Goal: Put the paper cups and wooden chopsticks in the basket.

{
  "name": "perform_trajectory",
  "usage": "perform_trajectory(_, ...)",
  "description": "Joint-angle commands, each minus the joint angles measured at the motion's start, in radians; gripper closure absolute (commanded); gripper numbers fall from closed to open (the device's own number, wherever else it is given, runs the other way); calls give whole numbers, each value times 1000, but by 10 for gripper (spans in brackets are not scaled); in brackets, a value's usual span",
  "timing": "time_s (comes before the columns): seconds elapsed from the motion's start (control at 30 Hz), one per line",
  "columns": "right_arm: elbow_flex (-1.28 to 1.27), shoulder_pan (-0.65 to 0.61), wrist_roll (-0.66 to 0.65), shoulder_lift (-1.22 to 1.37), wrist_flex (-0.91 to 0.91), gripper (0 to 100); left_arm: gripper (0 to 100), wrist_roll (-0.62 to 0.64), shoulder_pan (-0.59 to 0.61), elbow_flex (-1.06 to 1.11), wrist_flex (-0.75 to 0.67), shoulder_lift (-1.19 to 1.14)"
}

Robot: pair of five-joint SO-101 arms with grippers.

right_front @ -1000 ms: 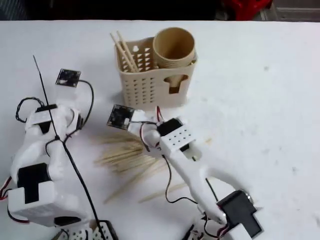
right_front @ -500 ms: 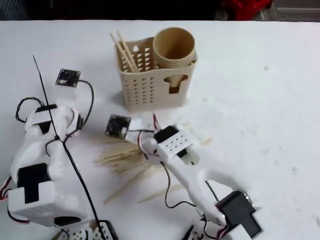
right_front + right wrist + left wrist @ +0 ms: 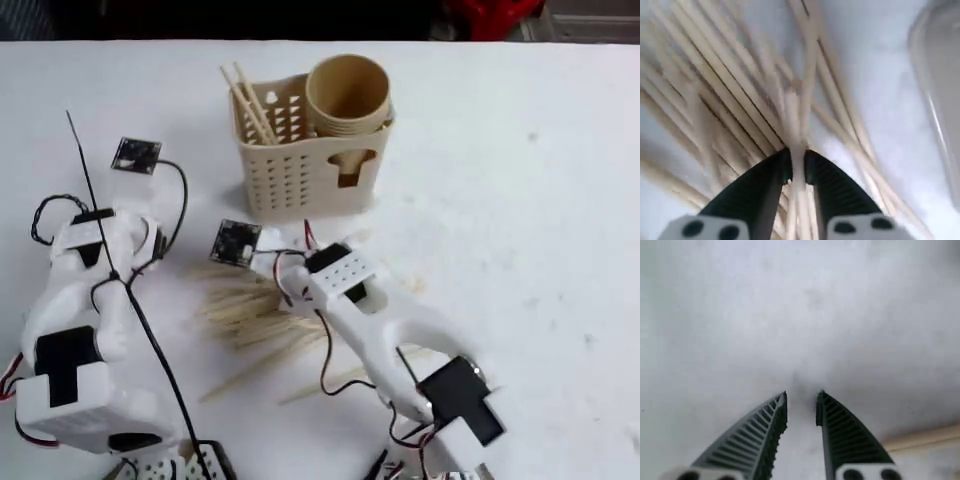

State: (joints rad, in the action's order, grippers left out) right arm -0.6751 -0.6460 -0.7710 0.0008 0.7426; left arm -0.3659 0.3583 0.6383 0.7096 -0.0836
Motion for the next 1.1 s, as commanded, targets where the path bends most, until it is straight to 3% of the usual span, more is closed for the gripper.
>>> perform_trajectory(0.0,20,5,-12,-56,35,978,880,-8,18,-20,3,5)
perform_trajectory(0.43,20,5,-11,-265,159,982,880,-5,18,-20,3,5)
perform_trajectory(0.8,21,4,-11,-84,120,940,880,-5,16,-20,3,5)
perform_trajectory(0.9,21,4,-12,-90,130,875,880,-5,16,-20,3,4)
perform_trajectory(1.07,17,4,-14,-159,145,898,880,-8,16,-21,3,4)
